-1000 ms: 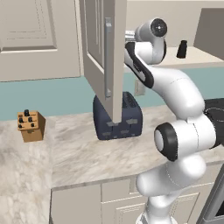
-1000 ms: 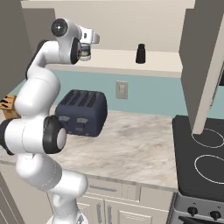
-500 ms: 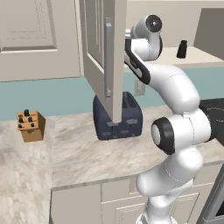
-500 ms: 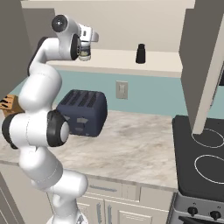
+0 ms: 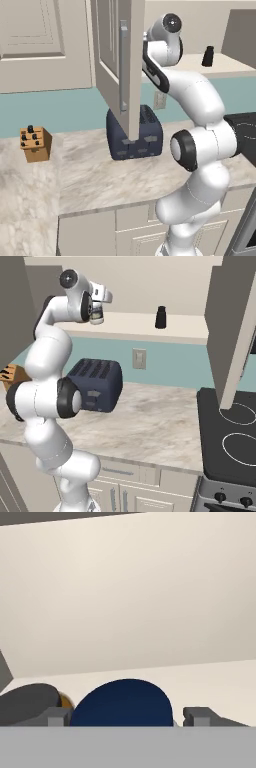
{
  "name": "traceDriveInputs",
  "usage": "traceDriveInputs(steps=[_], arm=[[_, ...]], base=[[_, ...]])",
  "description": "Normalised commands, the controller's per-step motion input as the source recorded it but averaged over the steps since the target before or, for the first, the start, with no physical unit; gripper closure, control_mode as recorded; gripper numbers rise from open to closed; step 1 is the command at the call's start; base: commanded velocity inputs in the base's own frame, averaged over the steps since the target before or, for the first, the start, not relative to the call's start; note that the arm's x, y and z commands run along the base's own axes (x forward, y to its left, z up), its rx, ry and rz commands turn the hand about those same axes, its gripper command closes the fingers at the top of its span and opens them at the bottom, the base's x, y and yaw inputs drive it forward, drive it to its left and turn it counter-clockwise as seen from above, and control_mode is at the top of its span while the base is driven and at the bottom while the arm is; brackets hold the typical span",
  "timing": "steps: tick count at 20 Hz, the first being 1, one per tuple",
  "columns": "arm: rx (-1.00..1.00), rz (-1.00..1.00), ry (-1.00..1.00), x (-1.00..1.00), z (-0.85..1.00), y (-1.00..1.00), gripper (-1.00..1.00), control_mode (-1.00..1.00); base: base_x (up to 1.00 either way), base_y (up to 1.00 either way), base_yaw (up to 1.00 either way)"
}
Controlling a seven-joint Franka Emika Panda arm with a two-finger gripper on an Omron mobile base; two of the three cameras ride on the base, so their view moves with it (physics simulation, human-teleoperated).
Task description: Collect the turmeric, mayonnaise, and shaker from the cabinet and place them next to the stove.
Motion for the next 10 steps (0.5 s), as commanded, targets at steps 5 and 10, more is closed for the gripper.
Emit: traceDriveInputs(steps=[5, 10], arm=[[0.0, 0.0, 0.01, 0.01, 0.0, 0.0, 1.0, -1.0], [0.0, 0.0, 0.0, -0.11, 0.0, -0.01, 1.0, -1.0]], base=[[0.0, 0.0, 0.0], [0.0, 0.0, 0.0]])
